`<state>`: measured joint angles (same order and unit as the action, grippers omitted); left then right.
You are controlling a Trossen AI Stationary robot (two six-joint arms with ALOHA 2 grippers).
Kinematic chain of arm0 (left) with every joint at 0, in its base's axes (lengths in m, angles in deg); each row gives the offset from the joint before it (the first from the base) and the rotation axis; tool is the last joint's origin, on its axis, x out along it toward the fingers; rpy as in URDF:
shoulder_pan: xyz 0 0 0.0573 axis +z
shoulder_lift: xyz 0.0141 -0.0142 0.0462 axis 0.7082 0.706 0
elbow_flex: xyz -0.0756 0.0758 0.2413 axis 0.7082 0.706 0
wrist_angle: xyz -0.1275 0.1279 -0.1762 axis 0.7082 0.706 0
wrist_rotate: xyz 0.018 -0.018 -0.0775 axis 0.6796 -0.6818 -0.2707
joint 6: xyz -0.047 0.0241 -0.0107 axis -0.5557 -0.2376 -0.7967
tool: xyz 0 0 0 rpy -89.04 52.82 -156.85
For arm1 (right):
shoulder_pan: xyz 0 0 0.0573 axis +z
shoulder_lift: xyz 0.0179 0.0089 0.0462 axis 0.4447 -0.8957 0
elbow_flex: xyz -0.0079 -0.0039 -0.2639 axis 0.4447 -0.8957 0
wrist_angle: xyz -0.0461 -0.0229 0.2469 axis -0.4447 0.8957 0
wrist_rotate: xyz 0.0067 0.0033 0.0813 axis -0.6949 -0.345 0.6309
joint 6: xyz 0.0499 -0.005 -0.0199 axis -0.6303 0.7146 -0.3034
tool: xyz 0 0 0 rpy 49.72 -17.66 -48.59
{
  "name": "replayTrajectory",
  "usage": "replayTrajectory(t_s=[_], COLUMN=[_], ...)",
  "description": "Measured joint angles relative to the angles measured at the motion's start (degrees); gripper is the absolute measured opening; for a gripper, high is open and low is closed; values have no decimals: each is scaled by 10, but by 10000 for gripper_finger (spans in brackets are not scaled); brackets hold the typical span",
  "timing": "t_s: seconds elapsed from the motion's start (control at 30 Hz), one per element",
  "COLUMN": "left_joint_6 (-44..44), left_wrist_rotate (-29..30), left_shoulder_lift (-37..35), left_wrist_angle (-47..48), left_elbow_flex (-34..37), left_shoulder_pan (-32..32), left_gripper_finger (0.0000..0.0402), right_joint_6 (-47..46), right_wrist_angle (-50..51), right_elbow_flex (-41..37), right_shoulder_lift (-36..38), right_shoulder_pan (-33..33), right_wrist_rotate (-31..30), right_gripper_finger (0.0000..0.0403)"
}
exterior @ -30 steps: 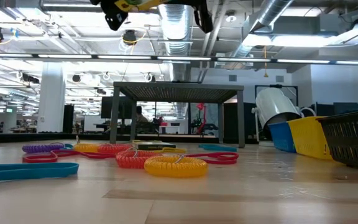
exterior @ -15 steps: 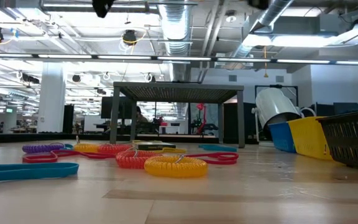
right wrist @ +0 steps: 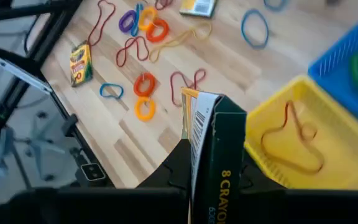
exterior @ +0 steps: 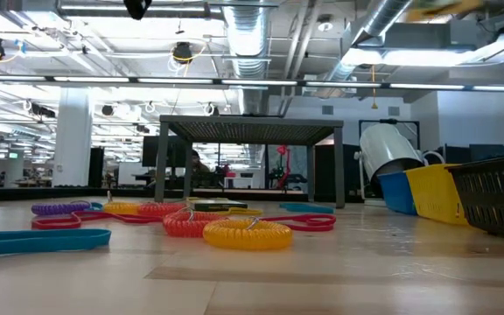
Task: Pick & Place Office Desk Supplies
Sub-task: Put the crayon box into the black basket
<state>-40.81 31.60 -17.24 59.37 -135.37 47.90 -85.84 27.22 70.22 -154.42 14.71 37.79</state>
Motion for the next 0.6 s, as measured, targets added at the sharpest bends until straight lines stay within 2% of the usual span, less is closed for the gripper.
replayTrajectory(t_s=[0.13, 0.23, 0.43, 0.6], left_joint_6=[-8, -8, -20, -25], left_wrist_rotate=[0, 0, 0, 0], left_shoulder_lift=[0, 0, 0, 0], left_wrist_angle=[-27, -40, -50, -51], left_elbow_flex=[0, 0, 0, 0], left_shoulder_pan=[0, 0, 0, 0], left_gripper_finger=[173, 173, 173, 173], right_joint_6=[-155, -228, -311, -351], right_wrist_angle=[-19, -70, -174, -206], right_elbow_flex=[-76, -131, -211, -220], right_shoulder_lift=[20, 23, -9, -61], right_shoulder_pan=[95, 141, 168, 174], right_wrist_rotate=[-90, -142, -155, -155], right_gripper_finger=[25, 25, 25, 25])
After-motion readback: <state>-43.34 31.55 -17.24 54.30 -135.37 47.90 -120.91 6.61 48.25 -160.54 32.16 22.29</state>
